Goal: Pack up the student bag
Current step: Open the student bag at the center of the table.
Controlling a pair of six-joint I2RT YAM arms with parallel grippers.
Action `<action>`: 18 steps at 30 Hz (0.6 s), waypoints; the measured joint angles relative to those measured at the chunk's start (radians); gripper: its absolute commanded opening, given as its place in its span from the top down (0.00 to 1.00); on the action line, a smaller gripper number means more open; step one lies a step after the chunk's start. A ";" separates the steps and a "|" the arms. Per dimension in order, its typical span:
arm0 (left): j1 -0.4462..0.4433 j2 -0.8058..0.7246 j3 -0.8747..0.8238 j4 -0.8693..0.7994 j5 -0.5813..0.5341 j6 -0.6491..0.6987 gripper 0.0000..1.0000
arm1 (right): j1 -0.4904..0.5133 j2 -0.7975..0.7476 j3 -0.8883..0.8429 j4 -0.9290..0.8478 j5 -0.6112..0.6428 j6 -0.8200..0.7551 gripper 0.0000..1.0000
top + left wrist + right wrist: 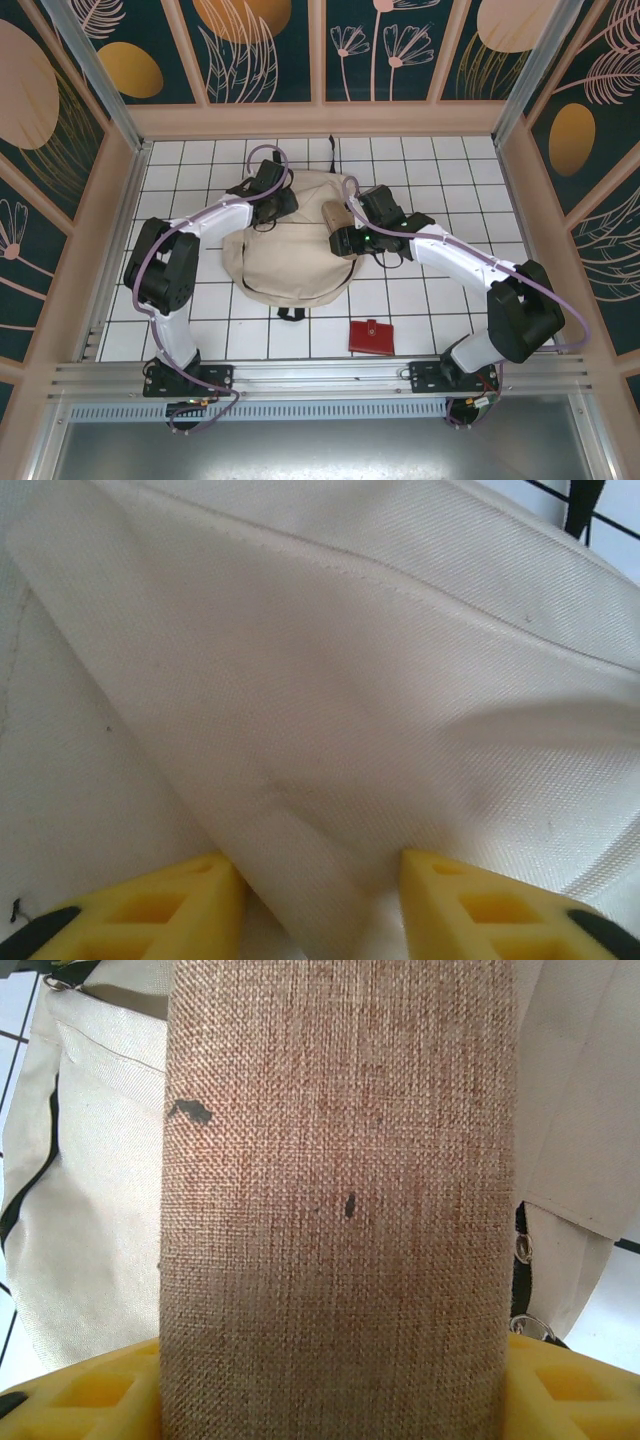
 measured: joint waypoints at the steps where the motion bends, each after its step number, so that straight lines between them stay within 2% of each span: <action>1: 0.005 0.000 0.000 0.011 0.009 -0.004 0.70 | 0.000 0.000 0.000 0.000 0.000 0.000 0.50; 8: 0.024 -0.006 -0.015 0.063 0.042 -0.023 0.95 | 0.002 0.000 0.000 0.000 -0.003 0.000 0.52; 11: 0.025 -0.031 -0.034 0.072 0.047 -0.026 1.00 | 0.013 0.000 0.000 -0.004 -0.003 0.000 0.52; 18: 0.025 -0.154 -0.084 0.088 0.058 -0.033 1.00 | 0.076 0.000 0.000 -0.029 -0.003 -0.016 0.53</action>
